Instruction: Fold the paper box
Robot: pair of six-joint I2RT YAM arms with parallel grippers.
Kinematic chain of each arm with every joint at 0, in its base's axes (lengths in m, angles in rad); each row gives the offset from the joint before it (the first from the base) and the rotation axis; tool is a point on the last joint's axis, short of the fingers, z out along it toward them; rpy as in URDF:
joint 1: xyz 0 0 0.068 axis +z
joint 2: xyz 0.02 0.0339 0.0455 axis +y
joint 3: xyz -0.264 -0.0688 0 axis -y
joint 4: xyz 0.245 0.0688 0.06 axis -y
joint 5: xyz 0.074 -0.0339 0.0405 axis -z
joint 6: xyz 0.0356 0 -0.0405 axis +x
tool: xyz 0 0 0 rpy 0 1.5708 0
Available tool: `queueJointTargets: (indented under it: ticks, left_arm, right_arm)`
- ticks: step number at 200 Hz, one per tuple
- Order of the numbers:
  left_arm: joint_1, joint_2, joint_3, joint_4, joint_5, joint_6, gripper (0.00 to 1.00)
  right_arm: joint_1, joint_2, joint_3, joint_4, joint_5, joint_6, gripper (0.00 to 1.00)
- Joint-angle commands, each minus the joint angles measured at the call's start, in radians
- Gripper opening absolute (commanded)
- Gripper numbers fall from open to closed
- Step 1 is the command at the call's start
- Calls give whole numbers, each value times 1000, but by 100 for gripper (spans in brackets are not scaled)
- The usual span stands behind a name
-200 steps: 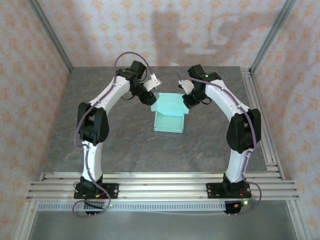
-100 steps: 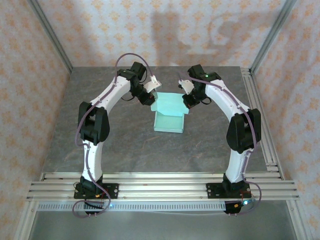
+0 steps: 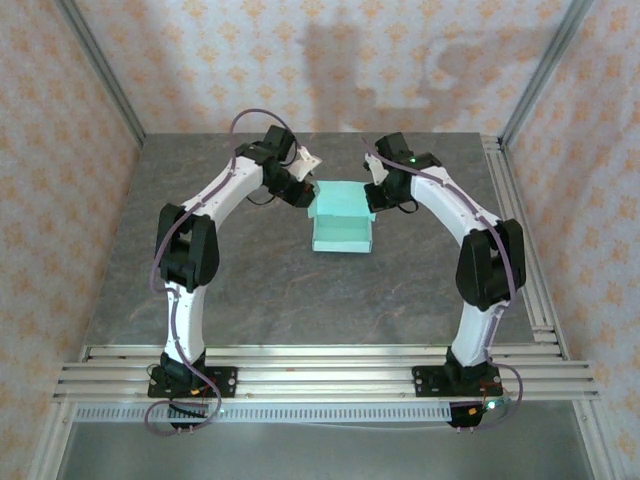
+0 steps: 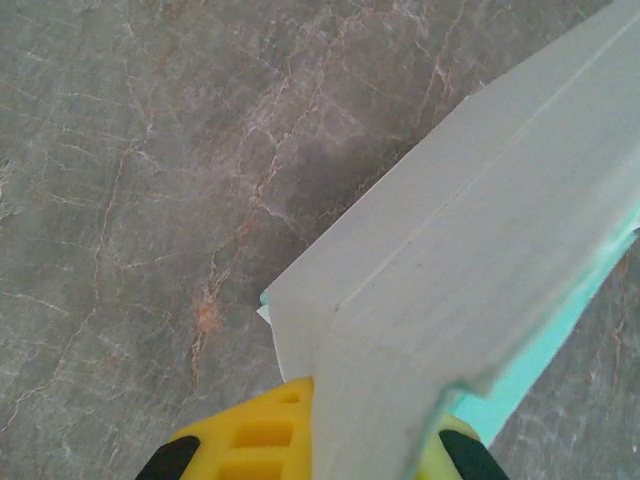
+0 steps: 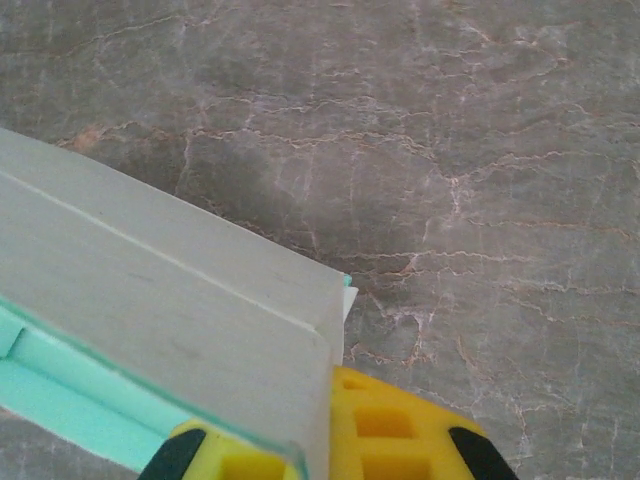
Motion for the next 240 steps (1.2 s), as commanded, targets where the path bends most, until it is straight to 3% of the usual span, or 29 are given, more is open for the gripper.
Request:
queueJointTargets:
  ticks: [1,61,123,169,240]
  left_arm:
    - [-36,-69,-28,99,-31,-153,0]
    - [-84,-91,-34,137,-194,-282,0]
    - [-109,-103,-105,228,-265,-461,0]
    - [-133,-133,-158,294,-292,-458,0]
    - [-137,-170,-262,405,-335,-510,0]
  right_arm:
    - [24,-68,-45,110,88,126,0]
    - [68,-137,-135,227,186,253,0]
    - [86,-221,-302,448,239,409,0]
    - [96,-246,-385,579,292,488,0]
    - [113,-272,-469,674,340,461,0]
